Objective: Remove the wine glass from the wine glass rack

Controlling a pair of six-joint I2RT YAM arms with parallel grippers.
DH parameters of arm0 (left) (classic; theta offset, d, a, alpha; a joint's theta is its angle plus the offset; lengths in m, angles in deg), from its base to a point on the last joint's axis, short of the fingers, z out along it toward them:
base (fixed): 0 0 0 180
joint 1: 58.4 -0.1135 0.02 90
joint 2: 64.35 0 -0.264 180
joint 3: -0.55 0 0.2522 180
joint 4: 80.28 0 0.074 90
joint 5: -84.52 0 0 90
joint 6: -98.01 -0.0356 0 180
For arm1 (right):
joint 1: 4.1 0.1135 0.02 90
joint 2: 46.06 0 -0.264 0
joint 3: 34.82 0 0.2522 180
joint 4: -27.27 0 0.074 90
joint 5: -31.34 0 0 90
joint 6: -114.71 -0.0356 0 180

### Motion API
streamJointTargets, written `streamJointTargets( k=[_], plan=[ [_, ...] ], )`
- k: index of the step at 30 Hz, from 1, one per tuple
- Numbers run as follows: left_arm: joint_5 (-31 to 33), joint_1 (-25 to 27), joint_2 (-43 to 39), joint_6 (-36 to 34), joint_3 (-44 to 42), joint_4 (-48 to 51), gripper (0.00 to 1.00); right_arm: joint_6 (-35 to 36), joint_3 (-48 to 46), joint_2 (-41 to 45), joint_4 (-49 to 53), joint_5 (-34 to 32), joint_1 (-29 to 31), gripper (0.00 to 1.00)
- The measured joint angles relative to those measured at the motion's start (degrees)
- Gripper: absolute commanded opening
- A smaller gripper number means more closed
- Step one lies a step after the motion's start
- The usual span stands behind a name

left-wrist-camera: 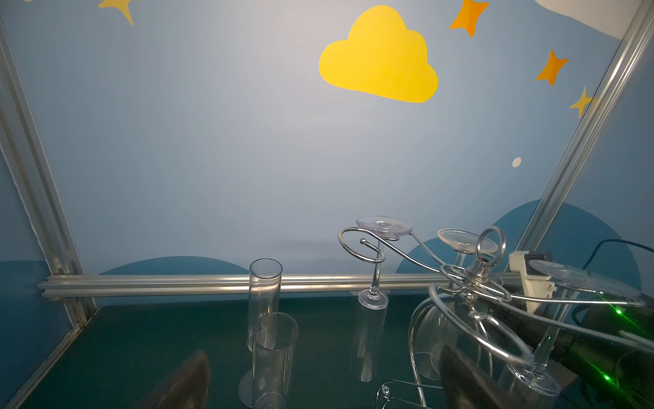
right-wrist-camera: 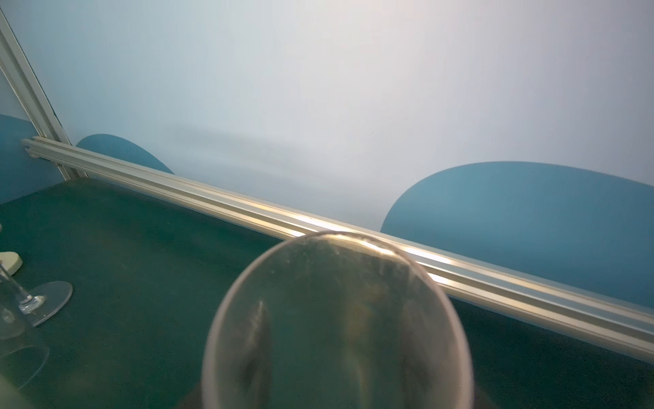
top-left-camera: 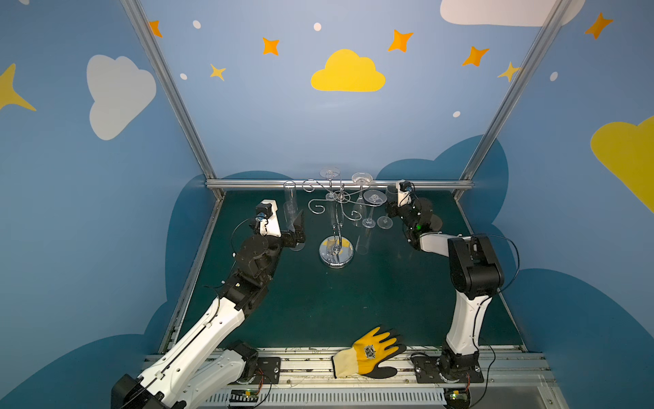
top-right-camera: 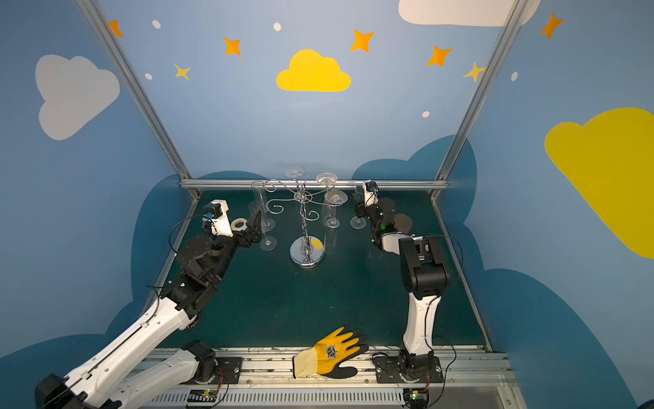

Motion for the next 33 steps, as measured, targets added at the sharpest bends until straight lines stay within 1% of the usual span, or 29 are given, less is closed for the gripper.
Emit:
streamJointTargets(
  k=[10,12,19,21,24,25,29,33],
  plan=[
    [-1.09,-0.68,-0.04,0.94,0.00,0.00,0.99,0.11,0.37,-2.27,-0.22,-0.26,-0.11,0.44],
    [-1.29,-0.74,-0.02,0.96,0.00,0.00,0.99,0.13,0.37,-2.29,-0.24,-0.28,-0.26,0.46],
    [-1.77,-1.01,-0.20,0.98,-0.15,0.04,0.99,0.11,0.37,-2.29,-0.22,-0.46,-0.33,0.58],
    [-1.79,-1.03,-0.63,0.98,-0.50,0.07,0.99,0.00,0.37,-2.29,-0.22,-0.48,-0.35,0.66],
    [-1.77,-1.07,-1.29,0.98,-0.68,0.35,0.99,0.04,0.37,-2.29,-0.07,-0.63,-0.39,0.81],
    [-1.77,-1.09,-1.44,0.96,-0.68,0.39,0.99,0.09,0.37,-2.29,0.00,-0.68,-0.48,0.84],
    [-1.99,-1.16,-1.81,0.98,-0.68,0.52,1.00,0.13,0.35,-2.29,0.04,-0.74,-0.70,0.89],
    [-2.47,-1.20,-2.56,1.07,-0.76,1.18,0.99,0.20,0.00,-2.03,0.24,-0.72,-0.87,0.90]
  ],
)
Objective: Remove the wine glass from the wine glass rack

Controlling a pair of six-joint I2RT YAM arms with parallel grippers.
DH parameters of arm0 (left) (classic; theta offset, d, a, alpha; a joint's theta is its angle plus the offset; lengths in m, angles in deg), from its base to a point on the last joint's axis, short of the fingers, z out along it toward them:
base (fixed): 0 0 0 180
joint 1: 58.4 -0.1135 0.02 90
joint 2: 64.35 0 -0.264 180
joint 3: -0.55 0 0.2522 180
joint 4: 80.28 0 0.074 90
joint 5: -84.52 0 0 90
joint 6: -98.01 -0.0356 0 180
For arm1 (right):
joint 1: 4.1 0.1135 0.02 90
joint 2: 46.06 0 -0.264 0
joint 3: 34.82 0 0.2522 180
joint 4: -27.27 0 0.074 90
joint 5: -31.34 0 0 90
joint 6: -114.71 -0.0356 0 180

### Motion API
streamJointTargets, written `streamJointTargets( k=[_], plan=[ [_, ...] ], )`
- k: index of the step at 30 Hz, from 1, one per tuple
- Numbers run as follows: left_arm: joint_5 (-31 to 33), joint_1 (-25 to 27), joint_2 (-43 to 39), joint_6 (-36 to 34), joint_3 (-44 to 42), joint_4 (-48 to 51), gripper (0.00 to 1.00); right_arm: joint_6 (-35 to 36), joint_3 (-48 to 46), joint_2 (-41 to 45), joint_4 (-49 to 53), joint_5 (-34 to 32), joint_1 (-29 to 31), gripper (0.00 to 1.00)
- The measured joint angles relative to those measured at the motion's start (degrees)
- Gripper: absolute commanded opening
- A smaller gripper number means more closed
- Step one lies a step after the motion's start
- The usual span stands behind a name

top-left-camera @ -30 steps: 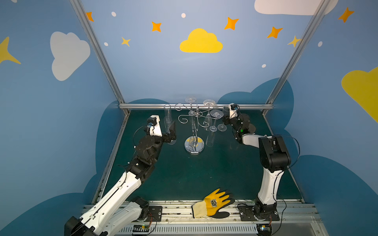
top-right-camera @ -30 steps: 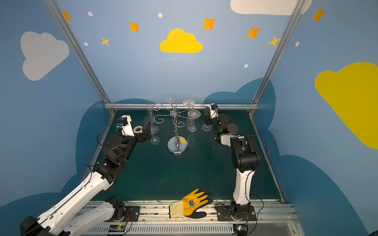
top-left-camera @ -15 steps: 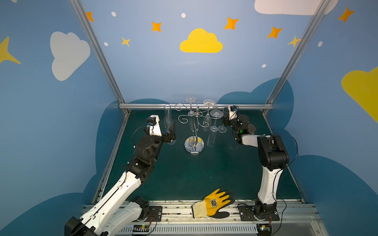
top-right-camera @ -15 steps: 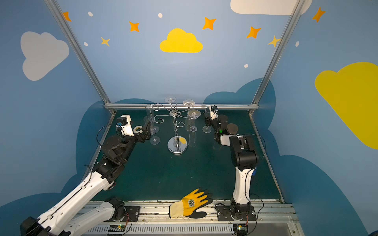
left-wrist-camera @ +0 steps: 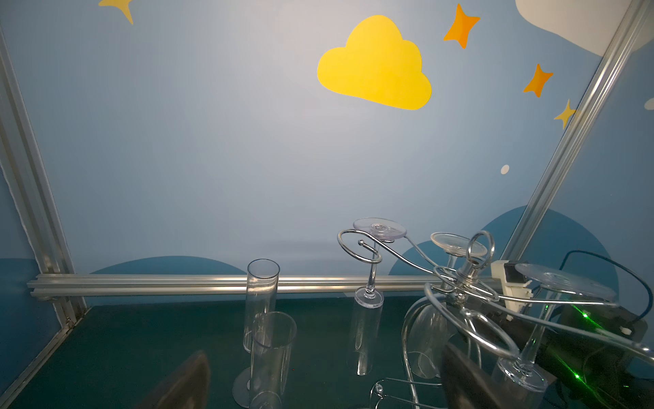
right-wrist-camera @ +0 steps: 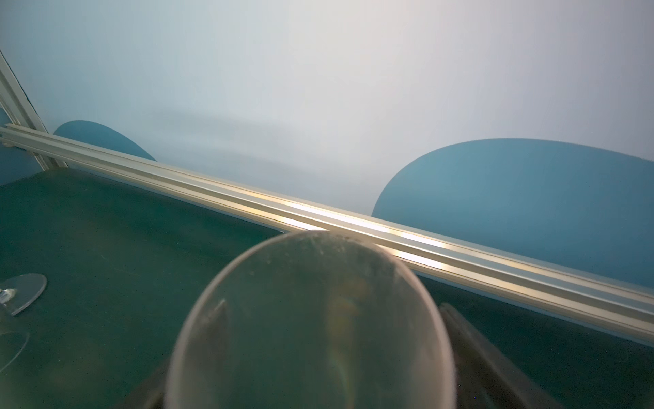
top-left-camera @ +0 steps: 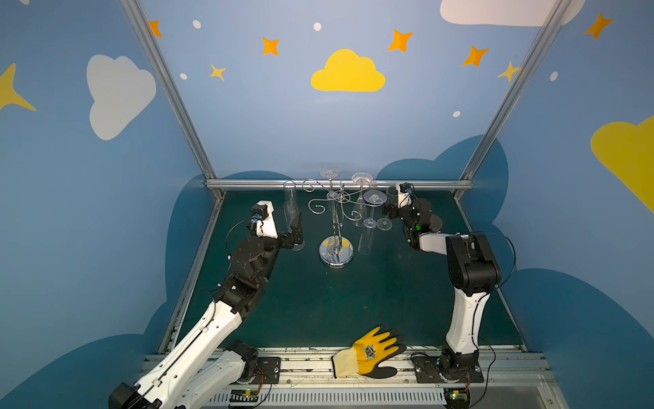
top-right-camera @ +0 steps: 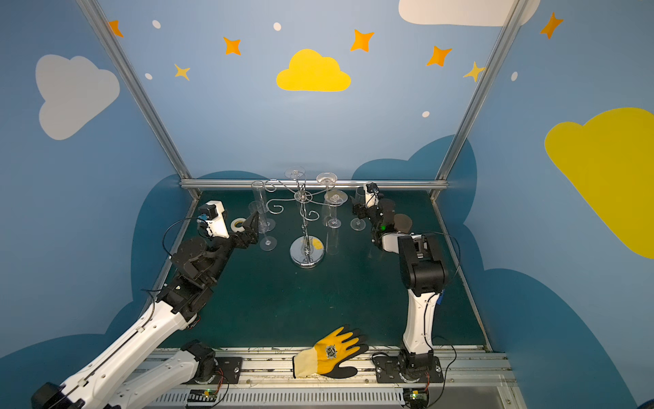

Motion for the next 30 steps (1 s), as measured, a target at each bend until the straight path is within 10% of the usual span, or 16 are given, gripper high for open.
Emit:
streamJointTargets(
  k=[14,30],
  plan=[
    [-1.49,-0.09,-12.72,2.03,-2.78,6.64,0.99,1.68,-8.98,17.88,5.33,-1.88,-0.98,0.91],
    [-7.06,-0.09,-22.88,12.92,-6.71,19.23,0.99,-10.64,-5.95,50.56,46.88,-0.98,-1.79,0.90]
  ],
)
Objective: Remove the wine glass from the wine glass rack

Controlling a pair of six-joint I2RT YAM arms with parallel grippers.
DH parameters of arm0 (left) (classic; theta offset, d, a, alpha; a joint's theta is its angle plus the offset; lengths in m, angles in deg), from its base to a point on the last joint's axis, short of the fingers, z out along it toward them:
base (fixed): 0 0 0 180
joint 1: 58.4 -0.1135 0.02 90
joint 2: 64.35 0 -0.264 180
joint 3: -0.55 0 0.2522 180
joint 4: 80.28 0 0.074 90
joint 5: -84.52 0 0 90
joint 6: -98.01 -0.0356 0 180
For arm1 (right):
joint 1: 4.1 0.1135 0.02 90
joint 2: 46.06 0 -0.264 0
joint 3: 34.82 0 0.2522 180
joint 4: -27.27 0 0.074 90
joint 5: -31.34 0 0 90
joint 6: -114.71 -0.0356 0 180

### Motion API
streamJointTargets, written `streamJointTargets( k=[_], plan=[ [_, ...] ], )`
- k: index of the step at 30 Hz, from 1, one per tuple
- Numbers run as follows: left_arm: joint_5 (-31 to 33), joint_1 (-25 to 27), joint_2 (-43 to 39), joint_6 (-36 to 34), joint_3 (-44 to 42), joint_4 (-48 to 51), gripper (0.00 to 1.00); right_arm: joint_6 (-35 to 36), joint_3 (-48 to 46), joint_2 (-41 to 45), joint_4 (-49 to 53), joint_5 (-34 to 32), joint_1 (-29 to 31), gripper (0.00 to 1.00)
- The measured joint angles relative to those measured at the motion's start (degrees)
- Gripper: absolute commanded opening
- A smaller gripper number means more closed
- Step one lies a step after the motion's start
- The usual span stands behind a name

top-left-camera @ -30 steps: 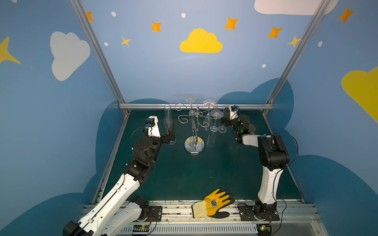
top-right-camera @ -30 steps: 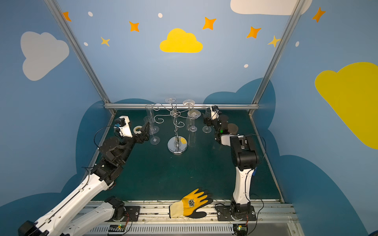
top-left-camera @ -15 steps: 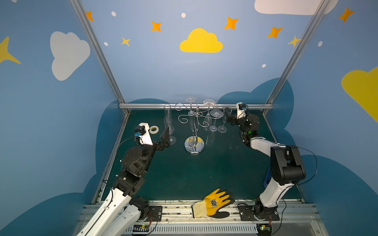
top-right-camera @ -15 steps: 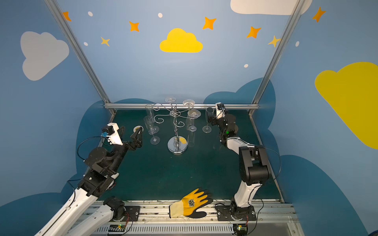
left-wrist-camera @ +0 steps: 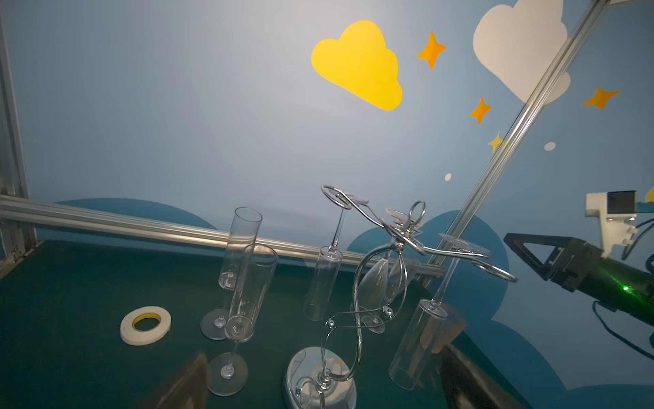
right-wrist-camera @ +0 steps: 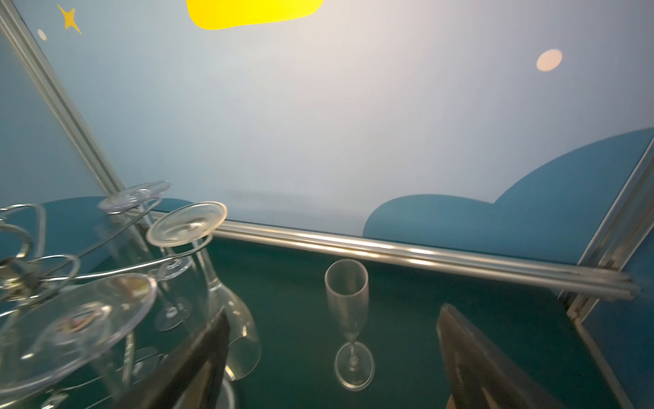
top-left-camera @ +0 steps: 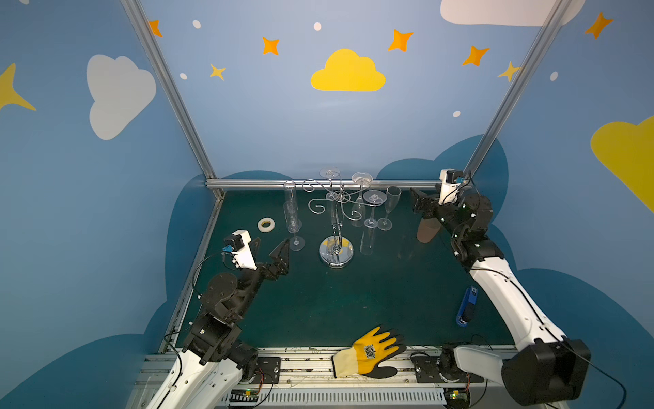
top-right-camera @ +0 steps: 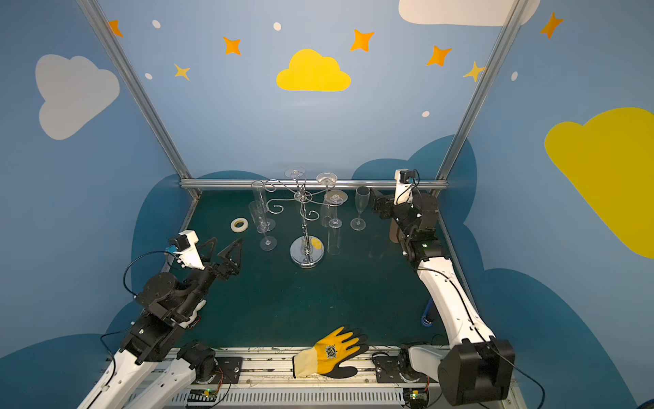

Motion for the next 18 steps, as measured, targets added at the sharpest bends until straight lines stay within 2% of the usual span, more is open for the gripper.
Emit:
streamJointTargets(
  k=[9,13,18],
  plan=[
    [-3.43,0.00,2.10,5.16,-0.72,1.11,0.99,-12.17,4.26,5.90,26.14,7.50,-0.26,0.90],
    [-4.48,0.00,3.45,6.49,-0.74,1.09,0.99,-16.81,5.53,7.98,32.02,11.47,-0.81,0.88],
    [-5.38,0.00,3.91,7.78,-0.90,0.98,0.99,-24.02,6.64,7.91,32.50,17.62,-1.42,0.85]
  ],
)
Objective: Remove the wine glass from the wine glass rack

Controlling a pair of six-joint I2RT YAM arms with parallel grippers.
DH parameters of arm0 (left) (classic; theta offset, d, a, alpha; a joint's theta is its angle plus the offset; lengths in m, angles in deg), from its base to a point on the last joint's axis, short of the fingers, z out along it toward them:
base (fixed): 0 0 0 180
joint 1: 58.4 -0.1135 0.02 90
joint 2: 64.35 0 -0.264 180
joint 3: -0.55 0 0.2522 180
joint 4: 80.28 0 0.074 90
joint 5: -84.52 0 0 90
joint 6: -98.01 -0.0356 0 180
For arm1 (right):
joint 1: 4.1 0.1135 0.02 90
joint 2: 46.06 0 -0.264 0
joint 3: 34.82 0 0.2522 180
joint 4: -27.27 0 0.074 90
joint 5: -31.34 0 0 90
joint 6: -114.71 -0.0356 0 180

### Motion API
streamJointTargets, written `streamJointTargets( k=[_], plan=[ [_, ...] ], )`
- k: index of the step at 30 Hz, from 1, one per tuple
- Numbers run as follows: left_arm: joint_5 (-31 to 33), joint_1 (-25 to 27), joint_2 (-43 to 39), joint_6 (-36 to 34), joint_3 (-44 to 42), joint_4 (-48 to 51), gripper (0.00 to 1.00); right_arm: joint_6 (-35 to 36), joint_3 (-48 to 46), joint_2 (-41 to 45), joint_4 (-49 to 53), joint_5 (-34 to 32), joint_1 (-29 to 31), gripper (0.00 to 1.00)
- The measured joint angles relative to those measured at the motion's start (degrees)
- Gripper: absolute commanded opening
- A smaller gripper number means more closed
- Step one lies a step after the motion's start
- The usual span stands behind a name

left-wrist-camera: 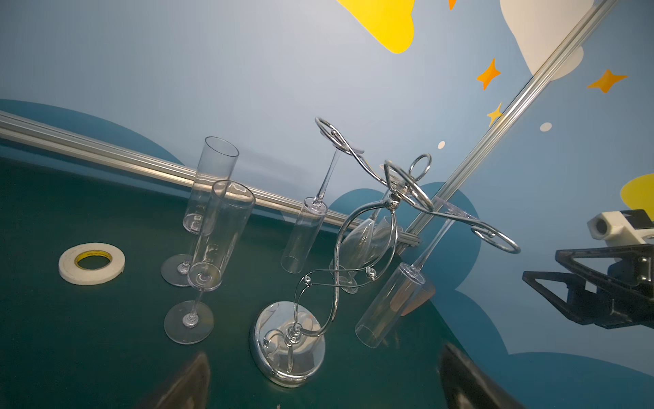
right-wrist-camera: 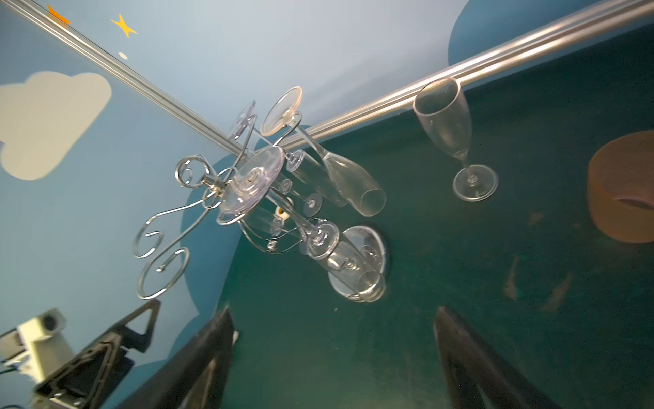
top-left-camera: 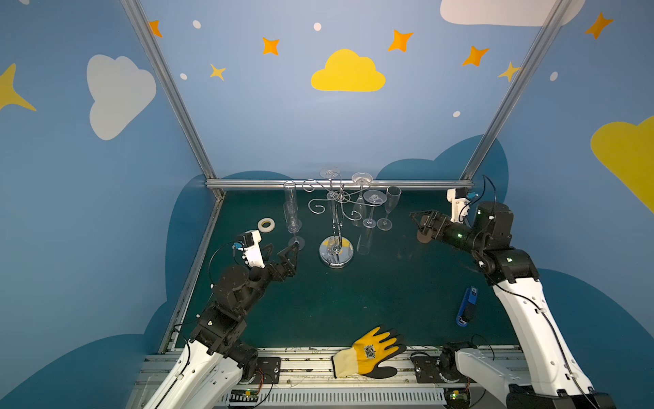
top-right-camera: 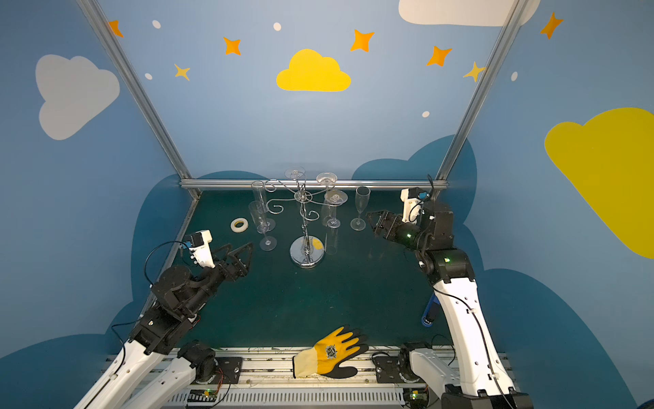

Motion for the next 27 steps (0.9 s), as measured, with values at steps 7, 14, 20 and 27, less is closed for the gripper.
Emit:
streamJointTargets(
  k=[7,14,20,27],
  plan=[
    [-1.11,0.00,-0.13,3.93,-3.30,-2.32,0.99,-8.33,0.52,-4.81,-4.81,6.58,-0.02,0.80],
    [-2.08,0.17,-0.22,6.86,-4.35,-2.86,1.00,-16.24,1.51,-11.19,-12.09,12.33,0.00,0.75],
    [-2.91,1.03,0.20,8.63,-5.46,-4.31,0.99,-20.94,4.59,-16.98,-16.85,15.21,0.31,0.69],
    [-3.17,1.70,0.55,8.76,-5.49,-4.52,1.00,-24.11,10.19,-24.48,-19.98,18.56,1.33,0.59]
  ],
)
